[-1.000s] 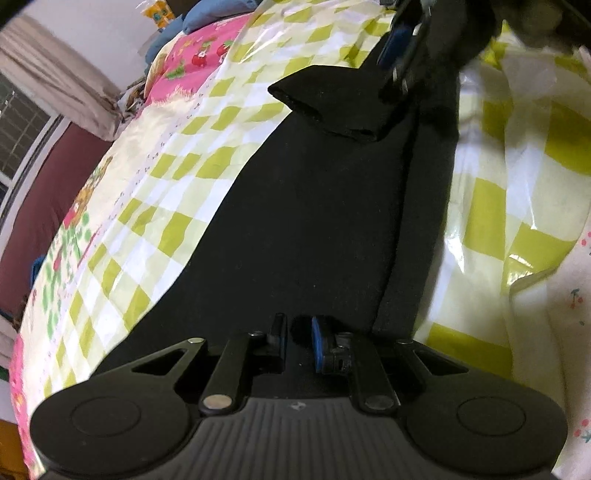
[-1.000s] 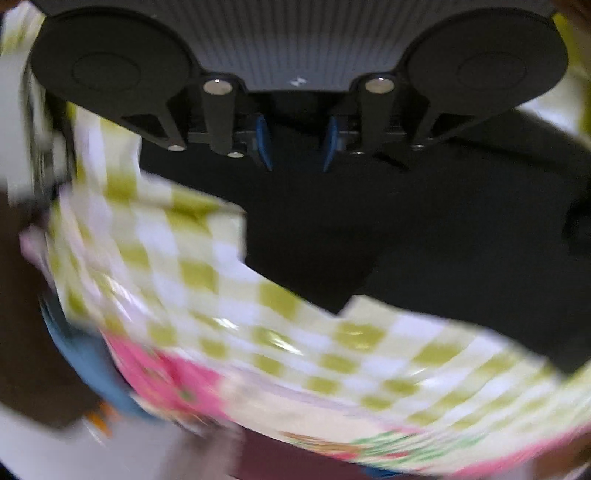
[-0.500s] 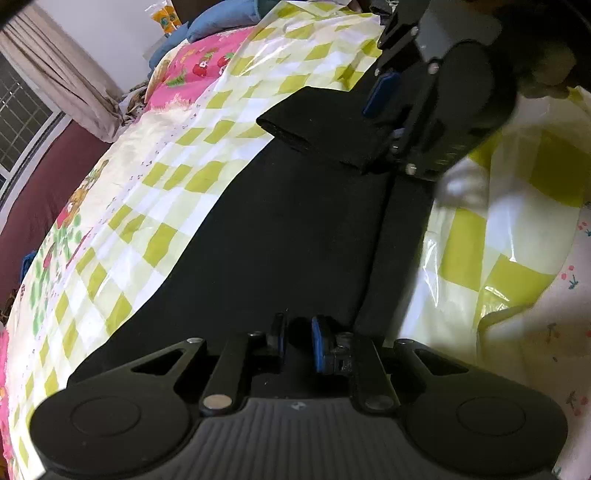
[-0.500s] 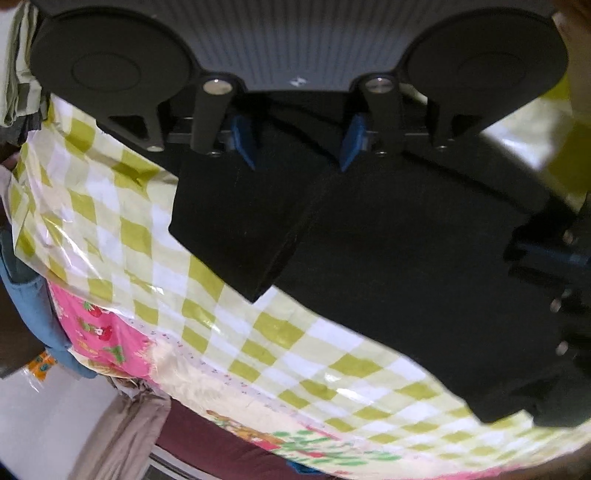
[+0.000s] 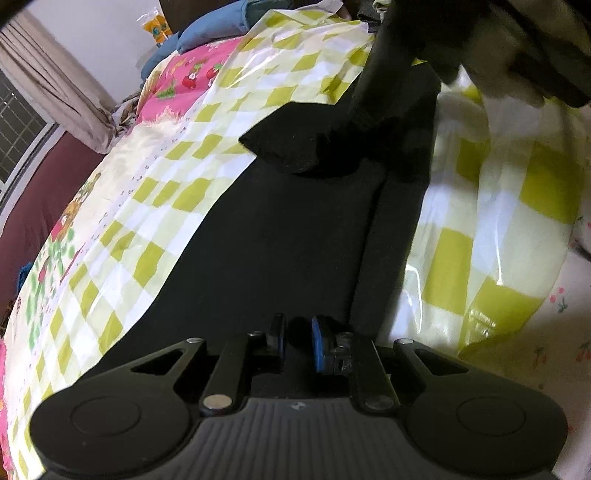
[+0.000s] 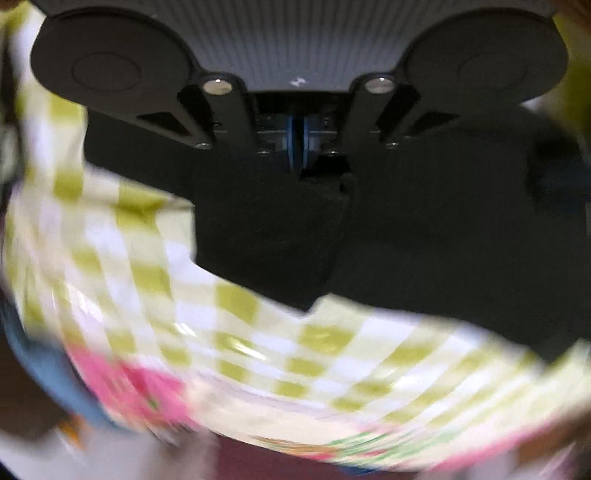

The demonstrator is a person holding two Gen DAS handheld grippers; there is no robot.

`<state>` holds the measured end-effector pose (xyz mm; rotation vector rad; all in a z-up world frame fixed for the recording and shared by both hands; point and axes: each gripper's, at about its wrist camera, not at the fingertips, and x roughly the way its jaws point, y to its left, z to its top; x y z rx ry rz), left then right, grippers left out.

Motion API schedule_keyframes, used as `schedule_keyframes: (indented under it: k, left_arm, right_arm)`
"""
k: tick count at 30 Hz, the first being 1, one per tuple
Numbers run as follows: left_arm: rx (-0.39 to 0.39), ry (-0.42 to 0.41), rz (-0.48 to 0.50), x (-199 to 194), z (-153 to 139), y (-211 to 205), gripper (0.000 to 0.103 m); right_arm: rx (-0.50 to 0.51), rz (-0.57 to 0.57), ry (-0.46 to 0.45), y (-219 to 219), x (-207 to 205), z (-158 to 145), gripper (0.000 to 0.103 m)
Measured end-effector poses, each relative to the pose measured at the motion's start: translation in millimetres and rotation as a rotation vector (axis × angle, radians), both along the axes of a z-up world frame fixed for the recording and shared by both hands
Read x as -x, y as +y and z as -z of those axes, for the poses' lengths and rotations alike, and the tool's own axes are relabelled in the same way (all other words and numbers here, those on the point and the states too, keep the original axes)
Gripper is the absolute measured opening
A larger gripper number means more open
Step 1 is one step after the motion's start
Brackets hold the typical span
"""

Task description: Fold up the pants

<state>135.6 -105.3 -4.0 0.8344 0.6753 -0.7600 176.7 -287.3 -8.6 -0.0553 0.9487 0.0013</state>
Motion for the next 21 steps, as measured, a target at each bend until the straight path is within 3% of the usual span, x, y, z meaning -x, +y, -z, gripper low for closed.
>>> schedule_keyframes:
  k: [3, 6, 9, 14, 18, 20, 21]
  left_arm:
    - [0.013, -0.004, 0.013, 0, -6, -2, 0.032]
    - [0.033, -0.025, 0.038, 3, -14, -4, 0.033]
    - [0.047, -0.05, 0.073, 7, -17, -9, 0.048]
    - [0.01, -0.068, 0.088, 8, 6, -22, 0.053]
    - [-0.061, -0.16, 0.141, 16, 25, -34, 0.054]
    - [-0.08, -0.186, 0.163, 20, 28, -36, 0.052]
    - [-0.084, -0.179, 0.171, 20, 26, -37, 0.044]
  right_arm:
    - [-0.202, 0.251, -0.044, -48, 9, -31, 0.003]
    - [-0.322, 0.467, -0.104, -96, 32, -58, 0.003]
    - [-0.399, 0.613, -0.117, -134, 50, -65, 0.003]
    - [-0.476, 0.762, -0.016, -163, 61, -20, 0.003]
    - [-0.545, 0.827, 0.033, -172, 59, 10, 0.003]
    - [-0.527, 0.809, 0.033, -170, 61, 11, 0.003]
    - [-0.532, 0.806, 0.03, -171, 61, 9, 0.003]
